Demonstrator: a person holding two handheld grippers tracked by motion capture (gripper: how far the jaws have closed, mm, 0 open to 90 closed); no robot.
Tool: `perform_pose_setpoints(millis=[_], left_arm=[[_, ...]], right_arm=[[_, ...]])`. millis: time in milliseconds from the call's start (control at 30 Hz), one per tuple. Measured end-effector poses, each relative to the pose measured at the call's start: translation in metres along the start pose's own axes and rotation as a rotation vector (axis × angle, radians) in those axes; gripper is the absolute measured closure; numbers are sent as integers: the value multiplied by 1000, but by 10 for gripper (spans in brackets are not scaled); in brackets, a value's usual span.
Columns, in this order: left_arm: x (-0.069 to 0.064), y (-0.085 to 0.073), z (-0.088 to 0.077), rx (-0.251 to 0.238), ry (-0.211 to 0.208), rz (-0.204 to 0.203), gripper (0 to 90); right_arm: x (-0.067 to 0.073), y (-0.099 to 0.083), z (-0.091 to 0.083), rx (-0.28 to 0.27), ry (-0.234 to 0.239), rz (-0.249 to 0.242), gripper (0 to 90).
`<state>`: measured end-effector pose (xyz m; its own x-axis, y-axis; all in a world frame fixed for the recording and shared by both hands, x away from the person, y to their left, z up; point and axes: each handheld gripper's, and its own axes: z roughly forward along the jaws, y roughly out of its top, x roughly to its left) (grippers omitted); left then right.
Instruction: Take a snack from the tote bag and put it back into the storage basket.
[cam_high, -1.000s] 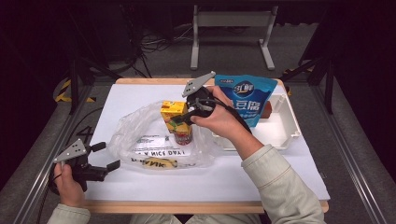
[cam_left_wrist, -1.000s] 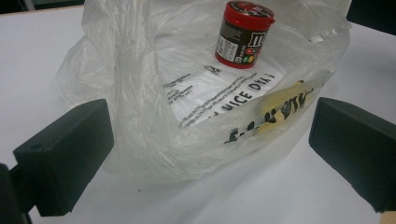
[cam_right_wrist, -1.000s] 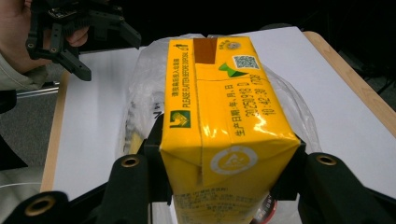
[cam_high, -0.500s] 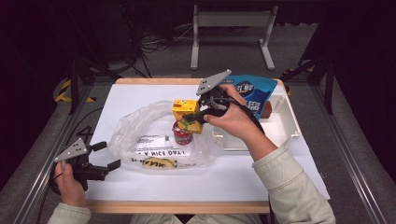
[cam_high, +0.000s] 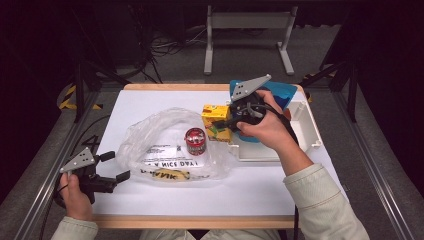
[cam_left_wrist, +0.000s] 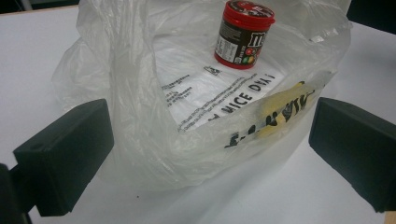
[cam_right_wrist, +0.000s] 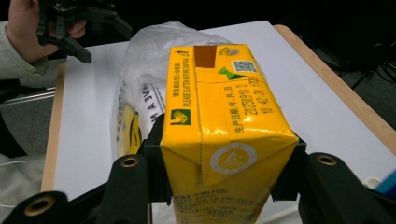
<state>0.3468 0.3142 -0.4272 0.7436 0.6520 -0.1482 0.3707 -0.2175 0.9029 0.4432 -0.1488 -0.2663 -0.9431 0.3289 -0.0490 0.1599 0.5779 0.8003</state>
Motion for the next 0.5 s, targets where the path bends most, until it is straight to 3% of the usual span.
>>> perform_pose_setpoints(millis=[500], left_arm=[[0, 0, 1, 6, 0, 1, 5]], right_arm=[[-15, -23, -27, -12, -62, 31, 530]])
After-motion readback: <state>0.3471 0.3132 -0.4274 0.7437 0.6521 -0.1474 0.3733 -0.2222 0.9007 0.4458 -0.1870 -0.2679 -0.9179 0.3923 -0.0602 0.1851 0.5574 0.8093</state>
